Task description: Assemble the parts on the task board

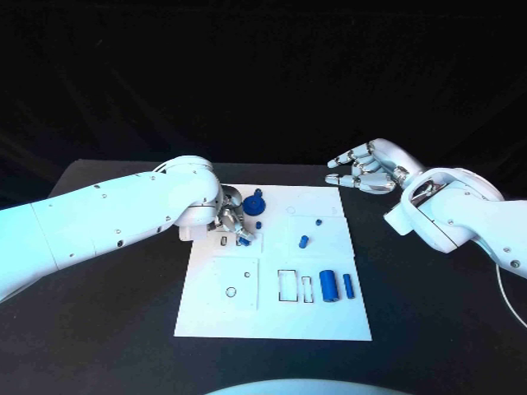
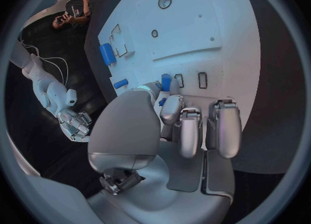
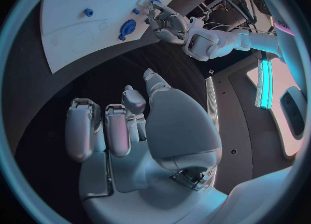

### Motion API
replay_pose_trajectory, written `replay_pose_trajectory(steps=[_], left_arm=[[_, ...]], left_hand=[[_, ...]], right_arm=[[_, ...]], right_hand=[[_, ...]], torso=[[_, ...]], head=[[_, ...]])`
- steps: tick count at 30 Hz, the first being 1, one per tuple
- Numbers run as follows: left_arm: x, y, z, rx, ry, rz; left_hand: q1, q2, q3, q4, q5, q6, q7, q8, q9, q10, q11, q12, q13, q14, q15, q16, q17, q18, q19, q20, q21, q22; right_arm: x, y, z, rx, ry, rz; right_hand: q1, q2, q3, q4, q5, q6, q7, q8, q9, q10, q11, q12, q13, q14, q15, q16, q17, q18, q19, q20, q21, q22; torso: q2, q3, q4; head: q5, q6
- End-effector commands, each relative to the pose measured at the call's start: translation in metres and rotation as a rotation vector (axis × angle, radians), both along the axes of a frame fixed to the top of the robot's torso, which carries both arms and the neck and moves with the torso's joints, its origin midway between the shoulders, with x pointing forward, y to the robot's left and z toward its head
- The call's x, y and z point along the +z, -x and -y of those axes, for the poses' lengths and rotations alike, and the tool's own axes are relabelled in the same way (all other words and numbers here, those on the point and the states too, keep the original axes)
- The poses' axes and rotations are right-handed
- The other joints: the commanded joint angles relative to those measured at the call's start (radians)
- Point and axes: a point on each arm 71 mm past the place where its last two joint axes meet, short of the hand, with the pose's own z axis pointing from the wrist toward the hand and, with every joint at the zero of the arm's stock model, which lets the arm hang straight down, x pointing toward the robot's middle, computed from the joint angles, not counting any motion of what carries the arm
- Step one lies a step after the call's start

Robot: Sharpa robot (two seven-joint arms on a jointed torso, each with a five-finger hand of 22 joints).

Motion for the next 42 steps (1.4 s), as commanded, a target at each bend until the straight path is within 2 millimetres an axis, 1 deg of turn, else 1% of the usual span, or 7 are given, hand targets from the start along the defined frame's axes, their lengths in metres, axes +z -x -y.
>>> replay_pose_trajectory(steps=[1,3,11,17,21,28,42], left_arm=[[0.004,0.002,-0.002,0.042,0.067,0.025],[0.006,0.003,-0.005,0.055,0.08,0.037],[0.01,0.008,-0.019,0.127,0.137,0.113],[0.001,0.015,-0.025,0.146,0.134,0.18],[-0.005,0.017,-0.026,0.15,0.126,0.218],[-0.014,0.019,-0.027,0.143,0.105,0.224],[-0.019,0.023,-0.021,0.112,0.087,0.199]], left_hand=[[-0.02,0.002,0.186,-0.175,-0.007,0.006,-0.001,0.007,0.004,0.007,0.0,-0.001,0.002,0.105,0.005,0.003,0.263,-0.004,0.043,0.005,-0.004,0.098],[-0.025,0.0,0.195,-0.179,-0.007,0.006,-0.001,0.008,0.006,0.008,0.0,0.0,0.002,0.105,0.005,0.003,0.263,-0.004,0.043,0.005,-0.005,0.098],[-0.04,-0.006,0.221,-0.192,-0.008,0.007,-0.001,0.012,0.015,0.013,-0.001,0.004,0.007,0.105,0.004,0.003,0.263,-0.004,0.044,0.004,-0.004,0.099],[-0.045,-0.009,0.23,-0.196,-0.008,0.008,-0.001,0.014,0.018,0.015,-0.001,0.006,0.01,0.105,0.004,0.003,0.263,-0.005,0.045,0.004,-0.003,0.102],[-0.048,-0.011,0.234,-0.198,-0.009,0.009,-0.002,0.015,0.02,0.017,-0.001,0.008,0.012,0.105,0.004,0.003,0.263,-0.005,0.046,0.004,-0.002,0.104],[-0.049,-0.012,0.236,-0.198,-0.009,0.01,-0.002,0.015,0.021,0.018,-0.002,0.009,0.013,0.105,0.004,0.003,0.263,-0.005,0.047,0.004,-0.001,0.105],[-0.052,-0.013,0.24,-0.199,-0.009,0.01,-0.002,0.016,0.022,0.02,-0.002,0.01,0.014,0.105,0.003,0.003,0.263,-0.005,0.046,0.004,-0.003,0.103]], right_arm=[[-0.001,0.0,-0.001,0.011,0.01,-0.002],[-0.001,0.0,0.0,0.01,0.01,-0.002],[-0.001,0.0,0.001,0.007,0.011,-0.002],[-0.001,0.0,0.002,0.005,0.012,-0.001],[-0.001,0.0,0.002,0.006,0.012,-0.001],[-0.001,0.0,0.002,0.006,0.011,-0.002],[-0.001,0.0,0.002,0.009,0.011,-0.005]], right_hand=[[0.008,-0.002,-0.005,0.001,0.003,0.006,0.001,0.003,-0.001,-0.003,-0.006,0.004,-0.002,0.064,0.0,-0.007,0.068,-0.01,-0.003,-0.003,-0.003,-0.001],[0.008,-0.002,-0.005,0.001,0.004,0.006,0.001,0.003,-0.001,-0.003,-0.006,0.004,-0.001,0.064,0.0,-0.006,0.068,-0.01,-0.003,-0.003,-0.004,-0.001],[0.007,-0.001,-0.006,0.003,0.005,0.006,0.001,0.003,-0.001,-0.003,-0.006,0.004,-0.002,0.064,0.0,-0.006,0.069,-0.01,-0.003,-0.003,-0.003,0.0],[0.006,0.0,-0.007,0.004,0.005,0.006,0.001,0.003,-0.001,-0.003,-0.006,0.005,-0.001,0.064,0.0,-0.007,0.068,-0.01,-0.003,-0.003,-0.004,-0.001],[0.006,0.0,-0.007,0.004,0.005,0.006,0.001,0.003,-0.001,-0.003,-0.006,0.005,-0.001,0.064,0.0,-0.007,0.068,-0.01,-0.003,-0.003,-0.004,-0.001],[0.006,0.0,-0.007,0.004,0.005,0.006,0.001,0.003,-0.001,-0.003,-0.006,0.005,-0.001,0.064,0.0,-0.007,0.068,-0.01,-0.003,-0.003,-0.004,-0.001],[0.005,0.0,-0.008,0.005,0.005,0.006,0.002,0.003,-0.001,-0.003,-0.006,0.004,-0.002,0.064,0.0,-0.007,0.068,-0.01,-0.003,-0.003,-0.004,-0.001]], torso=[[-0.001,0.0011,0.0018],[-0.001,0.0014,0.0024],[-0.003,0.0064,0.0101],[-0.005,0.0095,0.0169],[-0.005,0.0092,0.0198],[-0.004,0.0093,0.0155],[-0.004,0.0094,0.0162]], head=[[0.001,0.001],[0.002,0.001],[0.003,-0.005],[0.001,-0.004],[0.0,-0.007],[0.002,-0.007],[0.004,-0.011]])
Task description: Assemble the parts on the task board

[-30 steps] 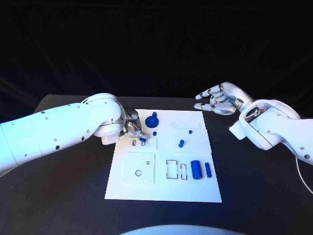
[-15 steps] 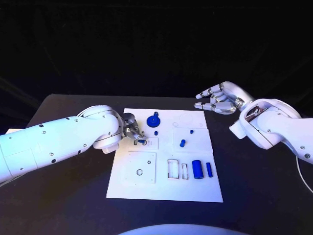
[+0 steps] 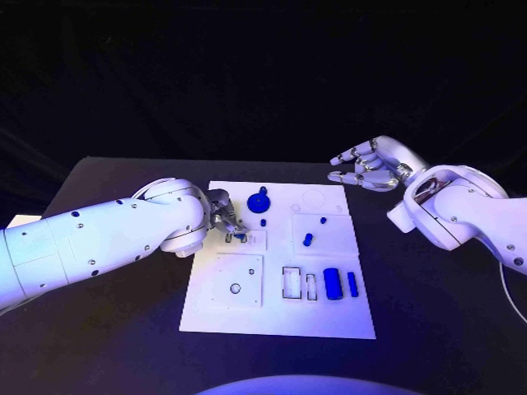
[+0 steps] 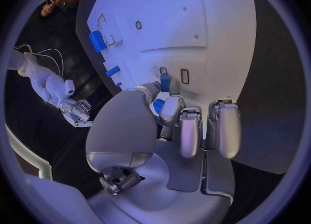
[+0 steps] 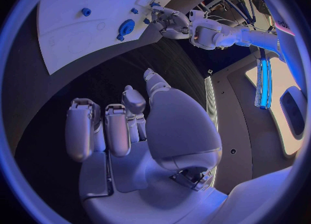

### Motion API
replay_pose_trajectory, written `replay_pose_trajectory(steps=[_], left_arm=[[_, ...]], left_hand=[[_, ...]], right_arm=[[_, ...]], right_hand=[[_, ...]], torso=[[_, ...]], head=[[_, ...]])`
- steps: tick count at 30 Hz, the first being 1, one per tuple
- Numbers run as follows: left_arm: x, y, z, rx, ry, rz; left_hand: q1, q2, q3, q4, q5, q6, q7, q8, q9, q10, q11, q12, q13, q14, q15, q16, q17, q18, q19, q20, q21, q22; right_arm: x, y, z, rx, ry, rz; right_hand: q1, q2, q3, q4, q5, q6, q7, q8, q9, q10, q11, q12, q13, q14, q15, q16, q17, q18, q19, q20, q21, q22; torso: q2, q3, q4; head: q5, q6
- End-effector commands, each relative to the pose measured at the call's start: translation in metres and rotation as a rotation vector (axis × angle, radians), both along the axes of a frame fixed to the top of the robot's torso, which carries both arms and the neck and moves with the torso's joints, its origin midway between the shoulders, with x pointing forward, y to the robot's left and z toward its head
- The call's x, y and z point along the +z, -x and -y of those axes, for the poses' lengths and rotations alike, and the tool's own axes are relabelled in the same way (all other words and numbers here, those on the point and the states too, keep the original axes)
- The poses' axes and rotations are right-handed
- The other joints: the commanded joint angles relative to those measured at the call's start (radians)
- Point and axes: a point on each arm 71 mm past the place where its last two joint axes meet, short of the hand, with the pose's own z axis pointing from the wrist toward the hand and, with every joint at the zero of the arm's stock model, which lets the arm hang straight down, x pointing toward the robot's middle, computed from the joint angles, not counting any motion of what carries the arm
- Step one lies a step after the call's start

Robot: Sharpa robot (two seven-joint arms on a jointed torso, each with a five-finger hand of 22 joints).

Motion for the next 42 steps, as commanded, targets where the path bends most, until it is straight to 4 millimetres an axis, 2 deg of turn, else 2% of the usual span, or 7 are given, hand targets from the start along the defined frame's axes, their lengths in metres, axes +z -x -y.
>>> replay_pose_trajectory(steps=[1,29,35,42], left_arm=[[-0.0012,0.0013,0.0033,-0.023,-0.01,0.0],[-0.0067,0.0052,0.0074,-0.078,-0.054,-0.07],[-0.0065,0.0055,0.01,-0.08,-0.047,-0.072],[-0.0071,0.0037,0.0113,-0.077,-0.05,-0.076]], left_hand=[[-0.005,0.005,0.172,-0.17,-0.001,0.001,-0.004,0.003,0.001,0.006,-0.002,0.006,0.001,0.105,0.003,0.003,0.263,-0.005,0.046,0.003,-0.003,0.103],[-0.014,0.002,0.178,-0.17,-0.002,0.003,-0.005,0.005,0.004,0.008,-0.002,0.008,0.003,0.105,0.003,0.003,0.263,-0.005,0.047,0.003,-0.002,0.105],[-0.042,-0.01,0.184,-0.167,0.0,0.014,-0.012,0.01,0.011,0.015,-0.008,0.015,0.011,0.105,-0.001,0.003,0.263,-0.006,0.049,0.001,0.0,0.11],[-0.087,-0.01,0.172,-0.15,-0.002,0.029,-0.022,0.017,0.022,0.02,-0.015,0.021,0.017,0.105,-0.007,0.003,0.263,-0.006,0.049,-0.004,0.0,0.111]], right_arm=[[-0.0008,0.0004,-0.0013,0.014,0.007,-0.003],[-0.0015,0.0005,-0.0022,0.018,0.008,-0.01],[-0.0016,0.0004,-0.0034,0.021,0.005,-0.01],[-0.0017,0.0003,-0.0034,0.02,0.005,-0.011]], right_hand=[[0.005,0.0,-0.005,0.002,0.005,0.006,0.002,0.003,-0.001,-0.003,-0.006,0.004,-0.001,0.064,0.0,-0.007,0.069,-0.01,-0.003,-0.003,-0.004,-0.001],[0.004,0.001,-0.007,0.003,0.005,0.007,0.001,0.003,-0.001,-0.003,-0.006,0.003,-0.001,0.064,0.0,-0.007,0.069,-0.01,-0.003,-0.003,-0.004,-0.001],[0.004,0.001,-0.007,0.003,0.005,0.007,0.001,0.003,-0.001,-0.003,-0.006,0.003,-0.001,0.064,0.0,-0.007,0.069,-0.01,-0.003,-0.003,-0.004,-0.001],[0.004,0.002,-0.007,0.004,0.006,0.007,0.001,0.003,-0.001,-0.004,-0.006,0.002,-0.002,0.064,0.0,-0.008,0.067,-0.01,-0.004,-0.003,-0.005,-0.003]], torso=[[0.0,0.0002,0.0004],[0.0,-0.0006,0.0004],[0.0,-0.0001,0.0009],[0.001,0.0009,0.001]], head=[[0.0,-0.001],[-0.003,-0.004],[-0.002,-0.004],[-0.002,-0.006]])
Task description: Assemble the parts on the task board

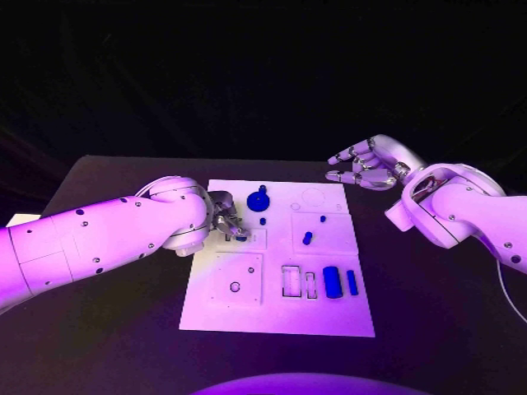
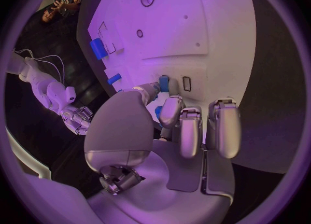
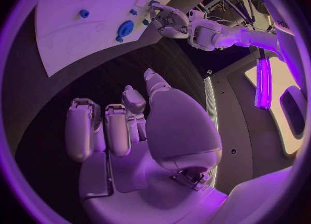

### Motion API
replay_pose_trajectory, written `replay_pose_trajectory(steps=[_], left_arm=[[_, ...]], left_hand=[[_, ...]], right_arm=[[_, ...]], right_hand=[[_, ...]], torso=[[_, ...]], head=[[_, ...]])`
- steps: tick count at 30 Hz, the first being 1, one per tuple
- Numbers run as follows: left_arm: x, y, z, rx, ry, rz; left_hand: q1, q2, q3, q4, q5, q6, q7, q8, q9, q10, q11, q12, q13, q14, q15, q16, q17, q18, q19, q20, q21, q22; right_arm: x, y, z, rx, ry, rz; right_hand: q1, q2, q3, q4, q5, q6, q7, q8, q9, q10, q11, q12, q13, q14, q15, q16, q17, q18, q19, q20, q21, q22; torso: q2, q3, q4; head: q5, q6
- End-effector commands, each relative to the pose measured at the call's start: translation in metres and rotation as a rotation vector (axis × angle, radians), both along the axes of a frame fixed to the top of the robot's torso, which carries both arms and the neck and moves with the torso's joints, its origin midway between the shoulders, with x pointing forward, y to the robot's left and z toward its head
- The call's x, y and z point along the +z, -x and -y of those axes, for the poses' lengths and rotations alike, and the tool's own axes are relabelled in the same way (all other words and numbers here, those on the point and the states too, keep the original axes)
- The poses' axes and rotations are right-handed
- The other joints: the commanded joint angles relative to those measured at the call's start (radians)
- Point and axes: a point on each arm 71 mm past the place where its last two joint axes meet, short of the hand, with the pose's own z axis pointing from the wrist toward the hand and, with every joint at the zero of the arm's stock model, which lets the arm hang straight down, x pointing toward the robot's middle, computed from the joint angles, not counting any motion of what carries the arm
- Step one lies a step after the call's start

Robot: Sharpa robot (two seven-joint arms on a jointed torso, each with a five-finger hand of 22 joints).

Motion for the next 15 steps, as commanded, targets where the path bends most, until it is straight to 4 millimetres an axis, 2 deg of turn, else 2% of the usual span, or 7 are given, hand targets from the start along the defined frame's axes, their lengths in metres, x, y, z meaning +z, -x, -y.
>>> replay_pose_trajectory(steps=[1,5,9,15], left_arm=[[-0.0044,0.0028,0.0038,-0.027,-0.014,-0.036],[-0.0049,0.002,0.0044,-0.029,-0.019,-0.041],[-0.0053,0.0008,0.0045,-0.026,-0.022,-0.042],[-0.0058,-0.0019,0.005,-0.023,-0.026,-0.043]], left_hand=[[-0.024,0.001,0.093,-0.088,0.0,0.022,-0.022,0.007,0.004,0.007,-0.006,0.006,0.003,0.105,-0.008,0.003,0.263,-0.006,0.049,-0.005,0.0,0.111],[-0.054,0.002,0.073,-0.074,-0.001,0.031,-0.025,0.012,0.011,0.01,-0.009,0.012,0.009,0.105,-0.011,0.003,0.263,-0.007,0.05,-0.008,0.001,0.114],[-0.095,0.001,0.037,-0.051,-0.003,0.037,-0.028,0.015,0.018,0.01,-0.011,0.013,0.01,0.105,-0.013,0.003,0.263,-0.007,0.051,-0.01,0.001,0.115],[-0.116,0.012,0.016,-0.036,-0.001,0.04,-0.029,0.015,0.023,0.013,-0.012,0.018,0.016,0.105,-0.014,0.003,0.263,-0.007,0.052,-0.012,0.002,0.116]], right_arm=[[-0.0008,0.0004,-0.0011,0.012,0.004,-0.004],[-0.0008,0.0003,-0.0014,0.012,0.004,-0.004],[-0.0007,0.0004,-0.0021,0.013,0.003,-0.003],[-0.0007,0.0004,-0.0031,0.015,0.002,-0.003]], right_hand=[[0.004,0.002,-0.004,0.001,0.006,0.007,0.001,0.003,-0.001,-0.004,-0.006,0.002,-0.001,0.064,0.0,-0.003,0.067,-0.01,-0.004,-0.003,-0.005,-0.001],[0.004,0.002,-0.004,0.001,0.006,0.007,0.001,0.003,-0.001,-0.004,-0.006,0.002,-0.001,0.064,0.0,-0.003,0.067,-0.01,-0.004,-0.003,-0.005,-0.001],[0.004,0.002,-0.004,0.001,0.006,0.007,0.001,0.003,-0.001,-0.003,-0.006,0.003,-0.001,0.064,0.0,-0.003,0.067,-0.01,-0.004,-0.003,-0.005,-0.001],[0.005,0.002,-0.004,0.001,0.007,0.007,0.001,0.003,-0.002,-0.004,-0.006,0.003,-0.001,0.064,0.0,-0.003,0.067,-0.01,-0.004,-0.003,-0.005,-0.002]], torso=[[0.0,0.0008,-0.0002],[0.0,0.0004,-0.0005],[0.001,0.0017,-0.0006],[0.0,0.0006,-0.0008]], head=[[0.001,-0.002],[0.001,-0.004],[0.002,-0.004],[0.0,-0.005]])
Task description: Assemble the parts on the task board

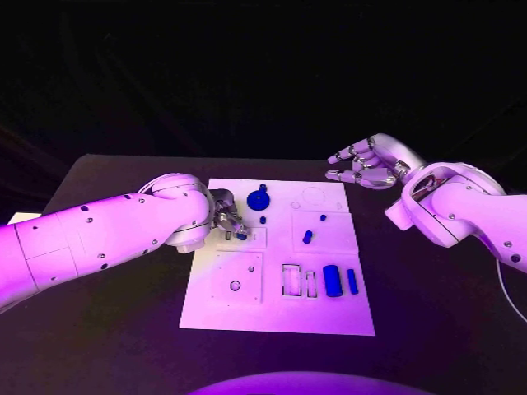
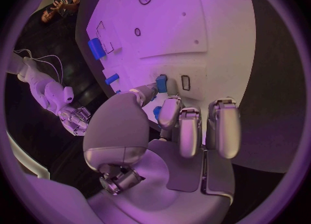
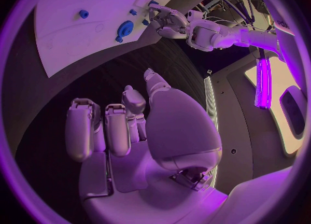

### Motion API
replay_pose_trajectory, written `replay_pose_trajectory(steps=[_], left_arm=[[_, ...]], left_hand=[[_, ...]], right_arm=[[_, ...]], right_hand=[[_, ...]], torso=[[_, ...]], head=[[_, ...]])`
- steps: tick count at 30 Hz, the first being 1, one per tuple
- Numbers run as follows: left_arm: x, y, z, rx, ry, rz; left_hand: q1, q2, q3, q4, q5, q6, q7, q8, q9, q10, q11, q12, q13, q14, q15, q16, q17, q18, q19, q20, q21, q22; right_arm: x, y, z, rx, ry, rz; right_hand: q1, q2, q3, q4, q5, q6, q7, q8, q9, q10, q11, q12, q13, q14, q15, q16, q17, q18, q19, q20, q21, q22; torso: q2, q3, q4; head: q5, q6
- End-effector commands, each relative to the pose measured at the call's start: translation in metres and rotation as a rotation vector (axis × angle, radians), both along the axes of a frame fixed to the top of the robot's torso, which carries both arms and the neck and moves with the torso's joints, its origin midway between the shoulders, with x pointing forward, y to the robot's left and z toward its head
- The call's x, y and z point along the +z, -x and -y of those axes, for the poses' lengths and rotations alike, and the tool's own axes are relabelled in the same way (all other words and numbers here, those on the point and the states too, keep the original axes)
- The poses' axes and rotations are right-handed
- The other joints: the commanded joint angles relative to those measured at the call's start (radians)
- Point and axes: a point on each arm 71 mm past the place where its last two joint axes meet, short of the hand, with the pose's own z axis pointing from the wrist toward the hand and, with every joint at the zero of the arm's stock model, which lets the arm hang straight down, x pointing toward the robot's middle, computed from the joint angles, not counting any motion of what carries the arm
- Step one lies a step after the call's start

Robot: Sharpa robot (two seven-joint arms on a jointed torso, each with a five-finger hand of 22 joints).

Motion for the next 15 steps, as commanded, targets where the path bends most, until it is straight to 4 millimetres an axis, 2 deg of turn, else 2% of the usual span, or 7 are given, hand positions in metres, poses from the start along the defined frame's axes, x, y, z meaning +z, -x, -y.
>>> replay_pose_trajectory(steps=[1,6,15], left_arm=[[-0.0044,0.0023,0.0036,-0.024,-0.013,-0.035],[-0.0048,-0.0003,0.0044,-0.027,-0.022,-0.042],[-0.0056,-0.003,0.0059,-0.041,-0.045,-0.063]], left_hand=[[-0.01,0.002,-0.007,0.001,-0.001,0.025,-0.017,0.003,0.001,0.002,-0.001,0.008,0.004,0.106,-0.007,0.003,0.263,-0.007,0.052,-0.005,0.002,0.117],[-0.019,0.008,-0.014,0.008,-0.001,0.027,-0.018,0.004,0.004,0.004,-0.002,0.01,0.006,0.106,-0.007,0.003,0.263,-0.008,0.053,-0.006,0.003,0.119],[-0.031,0.015,-0.024,0.015,0.0,0.033,-0.02,0.006,0.007,0.007,-0.004,0.015,0.011,0.106,-0.009,0.003,0.263,-0.008,0.054,-0.007,0.005,0.123]], right_arm=[[-0.0006,0.0005,-0.0018,0.013,0.003,-0.003],[-0.0007,0.0005,-0.0024,0.015,0.004,-0.005],[-0.0008,0.0007,-0.0027,0.017,0.005,-0.007]], right_hand=[[0.005,0.002,-0.004,0.001,0.007,0.007,0.001,0.003,-0.002,-0.004,-0.006,0.003,-0.001,0.064,0.0,-0.003,0.068,-0.01,-0.004,-0.003,-0.005,-0.002],[0.005,0.003,-0.004,0.001,0.008,0.007,0.001,0.003,-0.002,-0.004,-0.006,0.003,-0.001,0.064,0.0,-0.004,0.066,-0.01,-0.004,-0.003,-0.005,-0.002],[0.006,0.003,-0.004,0.001,0.009,0.007,0.001,0.003,-0.002,-0.004,-0.006,0.002,-0.001,0.063,0.0,-0.005,0.066,-0.01,-0.004,-0.003,-0.005,-0.001]], torso=[[0.0,-0.0008,0.0001],[0.001,-0.0005,-0.0012],[-0.001,-0.0007,0.0002]], head=[[-0.001,-0.001],[-0.001,-0.002],[-0.004,-0.004]])
